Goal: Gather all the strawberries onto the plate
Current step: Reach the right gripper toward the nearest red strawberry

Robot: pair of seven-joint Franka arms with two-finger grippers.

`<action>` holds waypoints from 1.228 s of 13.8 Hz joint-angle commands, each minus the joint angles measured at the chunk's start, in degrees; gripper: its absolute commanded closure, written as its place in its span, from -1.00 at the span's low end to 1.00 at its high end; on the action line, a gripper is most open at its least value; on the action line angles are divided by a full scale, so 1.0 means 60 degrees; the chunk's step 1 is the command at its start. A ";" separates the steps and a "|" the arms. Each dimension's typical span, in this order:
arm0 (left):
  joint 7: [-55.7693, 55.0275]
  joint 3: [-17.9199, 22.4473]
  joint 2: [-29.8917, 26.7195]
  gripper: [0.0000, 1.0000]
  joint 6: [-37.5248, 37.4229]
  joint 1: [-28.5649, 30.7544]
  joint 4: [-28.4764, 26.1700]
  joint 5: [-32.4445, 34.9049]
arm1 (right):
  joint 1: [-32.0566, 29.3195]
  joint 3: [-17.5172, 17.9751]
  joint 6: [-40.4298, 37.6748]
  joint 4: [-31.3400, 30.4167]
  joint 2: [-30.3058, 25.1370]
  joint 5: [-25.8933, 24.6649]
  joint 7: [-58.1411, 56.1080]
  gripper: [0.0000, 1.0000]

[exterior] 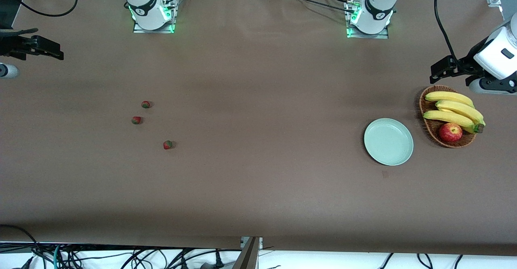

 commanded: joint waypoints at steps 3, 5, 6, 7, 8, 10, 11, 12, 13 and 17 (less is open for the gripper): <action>-0.0054 0.0042 -0.0150 -1.00 -0.0100 -0.0001 -0.0081 -0.0132 | -0.0027 0.0015 0.0503 -0.0247 0.0093 -0.0036 -0.0206 -1.00; -0.0054 0.0028 -0.0150 -1.00 -0.0100 -0.0001 -0.0081 -0.0132 | 0.0017 0.0030 0.1233 -0.0772 0.0254 -0.0022 -0.0148 -1.00; -0.0054 0.0028 -0.0150 -1.00 -0.0100 -0.0016 -0.0081 -0.0132 | 0.0017 0.0044 0.1585 -0.1138 0.0313 0.0007 -0.0148 -1.00; -0.0054 0.0028 -0.0150 -1.00 -0.0085 -0.0016 -0.0067 -0.0132 | 0.0032 0.0102 0.1922 -0.1490 0.0444 -0.0021 -0.0148 -1.00; -0.0054 0.0013 -0.0150 -1.00 -0.0100 -0.0016 -0.0038 -0.0132 | 0.0090 0.0103 0.2361 -0.1725 0.0750 -0.0022 -0.0220 -1.00; -0.0054 0.0013 -0.0136 -1.00 -0.0100 -0.0016 -0.0038 -0.0132 | 0.0192 0.0103 0.3356 -0.2106 0.1554 -0.0065 -0.0221 -1.00; -0.0054 0.0013 -0.0136 -1.00 -0.0100 -0.0016 -0.0038 -0.0132 | 0.0222 0.0103 0.3825 -0.2311 0.1893 -0.0051 -0.0192 -1.00; -0.0054 -0.0001 -0.0136 -1.00 -0.0100 -0.0016 -0.0038 -0.0132 | 0.0222 0.0103 0.4178 -0.2531 0.2157 -0.0051 -0.0163 -1.00; -0.0054 -0.0002 -0.0136 -1.00 -0.0100 -0.0016 -0.0038 -0.0132 | 0.0251 0.0103 0.4573 -0.2765 0.2421 -0.0051 -0.0119 -1.00; -0.0054 -0.0016 -0.0136 -1.00 -0.0100 -0.0016 -0.0023 -0.0146 | 0.0339 0.0103 0.6637 -0.3892 0.3300 0.0022 -0.0075 -1.00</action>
